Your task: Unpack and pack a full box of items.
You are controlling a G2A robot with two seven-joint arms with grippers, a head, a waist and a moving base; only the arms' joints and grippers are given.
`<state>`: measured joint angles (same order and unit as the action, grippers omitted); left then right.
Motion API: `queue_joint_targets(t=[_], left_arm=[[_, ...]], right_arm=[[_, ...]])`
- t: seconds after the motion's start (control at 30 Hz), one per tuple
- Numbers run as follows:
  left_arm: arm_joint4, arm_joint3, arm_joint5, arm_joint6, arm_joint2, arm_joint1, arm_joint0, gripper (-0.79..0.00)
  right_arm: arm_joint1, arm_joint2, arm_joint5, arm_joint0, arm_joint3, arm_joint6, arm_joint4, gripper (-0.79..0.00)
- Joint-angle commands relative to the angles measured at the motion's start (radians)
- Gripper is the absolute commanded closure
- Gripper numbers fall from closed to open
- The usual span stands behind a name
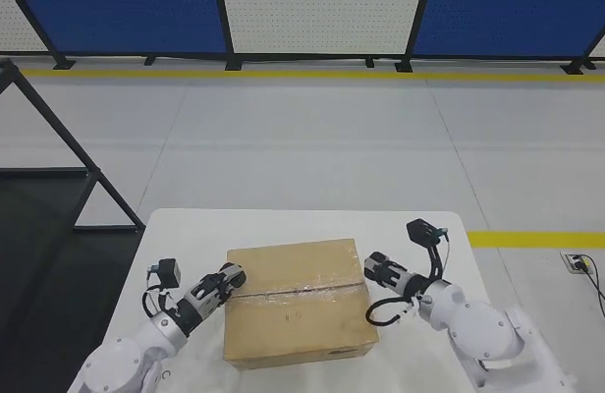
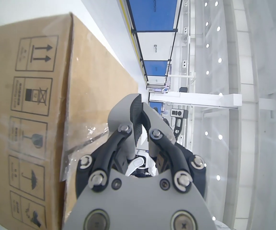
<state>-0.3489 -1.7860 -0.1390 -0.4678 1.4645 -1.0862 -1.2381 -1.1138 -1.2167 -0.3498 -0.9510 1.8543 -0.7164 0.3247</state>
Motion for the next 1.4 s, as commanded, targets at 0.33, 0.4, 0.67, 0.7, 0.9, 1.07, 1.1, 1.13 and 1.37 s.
queue_joint_targets(t=[0.33, 0.4, 0.67, 0.7, 0.9, 1.07, 1.1, 1.13, 1.37], left_arm=[[-0.033, 0.014, 0.030, 0.018, 0.098, 0.005, -0.067, 0.000], [-0.035, 0.015, 0.030, 0.014, 0.107, 0.006, -0.075, 0.000], [-0.038, 0.016, 0.034, 0.010, 0.122, 0.006, -0.087, 0.000], [-0.039, 0.016, 0.035, 0.010, 0.124, 0.006, -0.088, 0.000], [-0.053, 0.018, 0.047, 0.010, 0.136, 0.006, -0.102, 0.000], [-0.075, 0.024, 0.056, 0.015, 0.152, 0.005, -0.124, 0.000], [-0.079, 0.026, 0.057, 0.015, 0.154, 0.004, -0.128, 0.000], [-0.080, 0.027, 0.059, 0.014, 0.156, 0.004, -0.130, 0.000], [-0.094, 0.031, 0.066, 0.010, 0.163, 0.003, -0.144, 0.000]], right_arm=[[-0.057, 0.253, 0.020, 0.236, -0.256, -0.159, -0.071, 0.000], [-0.069, 0.278, 0.042, 0.257, -0.292, -0.135, -0.097, 0.000], [-0.110, 0.368, 0.101, 0.331, -0.363, -0.131, -0.171, 0.000], [-0.116, 0.380, 0.110, 0.341, -0.375, -0.140, -0.182, 0.000], [-0.156, 0.450, 0.146, 0.412, -0.464, -0.141, -0.238, 0.000], [-0.199, 0.515, 0.194, 0.461, -0.530, -0.109, -0.288, 0.000], [-0.208, 0.527, 0.207, 0.471, -0.542, -0.105, -0.301, 0.000], [-0.217, 0.537, 0.221, 0.480, -0.556, -0.099, -0.315, 0.000], [-0.279, 0.607, 0.261, 0.540, -0.648, -0.059, -0.361, 0.000]])
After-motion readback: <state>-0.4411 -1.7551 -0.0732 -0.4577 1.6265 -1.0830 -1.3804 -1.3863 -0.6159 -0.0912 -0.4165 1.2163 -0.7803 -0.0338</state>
